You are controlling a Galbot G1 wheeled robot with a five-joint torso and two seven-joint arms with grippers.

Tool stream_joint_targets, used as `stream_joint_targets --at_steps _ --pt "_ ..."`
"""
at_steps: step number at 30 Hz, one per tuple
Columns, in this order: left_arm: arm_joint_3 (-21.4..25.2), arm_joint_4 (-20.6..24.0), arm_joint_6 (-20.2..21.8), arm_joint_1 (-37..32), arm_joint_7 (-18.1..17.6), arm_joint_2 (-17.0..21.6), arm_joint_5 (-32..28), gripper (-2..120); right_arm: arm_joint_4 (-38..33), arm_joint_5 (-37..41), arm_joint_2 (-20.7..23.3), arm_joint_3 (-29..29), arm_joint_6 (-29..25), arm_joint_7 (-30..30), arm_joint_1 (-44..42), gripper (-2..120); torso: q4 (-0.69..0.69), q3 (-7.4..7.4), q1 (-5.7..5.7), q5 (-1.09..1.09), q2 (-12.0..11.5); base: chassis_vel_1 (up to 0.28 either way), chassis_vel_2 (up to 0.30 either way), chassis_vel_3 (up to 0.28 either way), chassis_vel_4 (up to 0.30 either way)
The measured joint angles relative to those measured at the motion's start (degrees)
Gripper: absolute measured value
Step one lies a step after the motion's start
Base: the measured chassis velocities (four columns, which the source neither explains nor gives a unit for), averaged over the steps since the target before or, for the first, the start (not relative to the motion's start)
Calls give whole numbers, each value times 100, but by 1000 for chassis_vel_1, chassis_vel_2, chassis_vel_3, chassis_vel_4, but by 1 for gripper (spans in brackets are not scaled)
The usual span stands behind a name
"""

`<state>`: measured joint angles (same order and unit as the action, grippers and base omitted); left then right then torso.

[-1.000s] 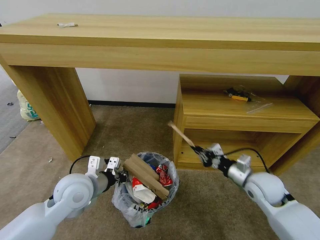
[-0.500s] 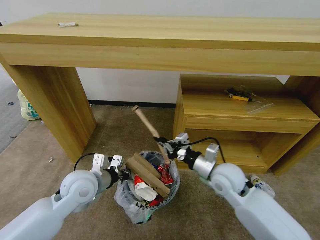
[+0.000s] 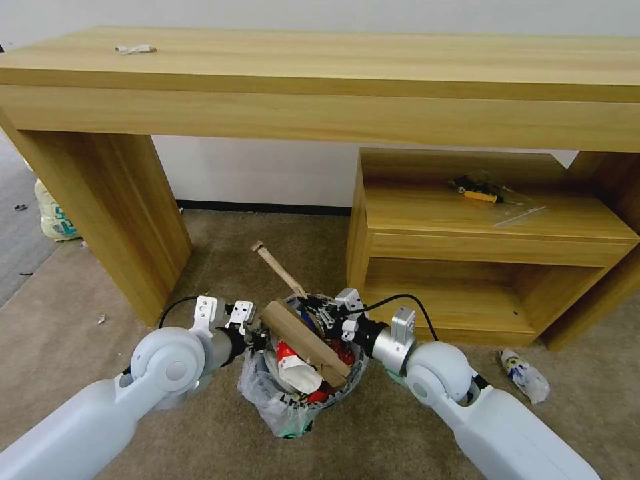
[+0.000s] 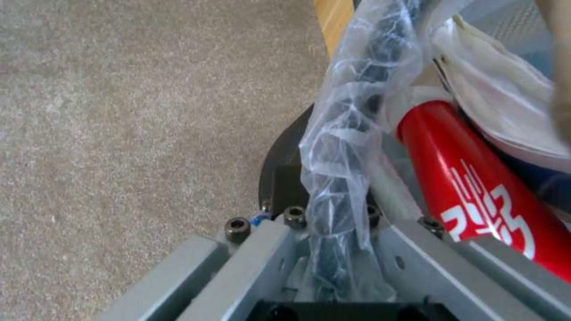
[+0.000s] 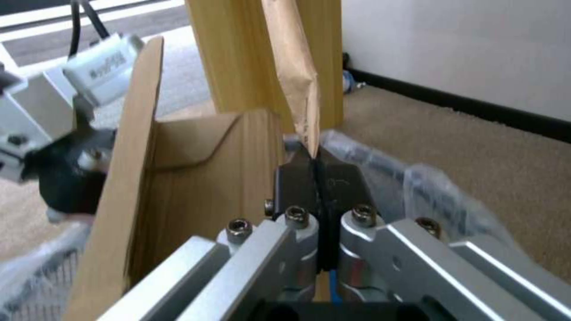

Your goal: Pick up the trash bin and place the garbage on the floor into it.

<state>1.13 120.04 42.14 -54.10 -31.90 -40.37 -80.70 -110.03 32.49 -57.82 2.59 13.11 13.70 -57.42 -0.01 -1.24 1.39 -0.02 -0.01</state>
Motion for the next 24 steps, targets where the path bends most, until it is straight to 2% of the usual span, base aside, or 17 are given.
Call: stream_joint_targets --at_steps 4,5,7,9,13,15,17,19,20,23,24 --pt "114 20 0 -60 13 19 -27 0 -1 -114 6 61 -10 -11 -43 0 0 0 0 0 0 0 0 0 0" --pt "151 27 0 -78 20 36 -32 0 -3 -160 8 97 -10 -34 -65 6 0 0 0 0 0 0 0 0 0" --pt "167 34 0 -92 27 48 -33 0 -6 -179 8 112 -10 -53 -73 7 0 0 0 0 0 0 0 0 0" --pt "211 69 0 -140 43 77 -33 0 -34 -219 11 136 -6 -120 -82 18 0 0 0 0 0 0 0 0 0" --pt "241 80 0 -181 51 94 -23 0 -73 -232 35 141 -6 -188 -85 26 0 0 0 0 0 0 0 0 0" --pt "285 71 0 -202 67 109 -6 0 -150 -233 65 126 -10 -256 -98 39 0 0 0 0 0 0 0 0 0" --pt "291 61 0 -204 79 113 1 0 -177 -232 72 113 -11 -271 -103 43 0 0 0 0 0 0 0 0 0" --pt "297 38 0 -204 126 117 44 0 -265 -227 97 74 -18 -318 -128 53 0 0 0 0 0 0 0 0 0" --pt "297 38 0 -204 126 117 44 0 -265 -227 97 74 -18 -318 -128 53 0 0 0 0 0 0 0 0 0" --pt "288 7 0 -204 145 103 82 0 -394 -214 140 -15 -24 -334 -171 70 0 0 0 0 0 0 0 0 0" --pt "288 7 0 -204 145 103 82 0 -394 -214 140 -15 -24 -334 -171 70 0 0 0 0 0 0 0 0 0"
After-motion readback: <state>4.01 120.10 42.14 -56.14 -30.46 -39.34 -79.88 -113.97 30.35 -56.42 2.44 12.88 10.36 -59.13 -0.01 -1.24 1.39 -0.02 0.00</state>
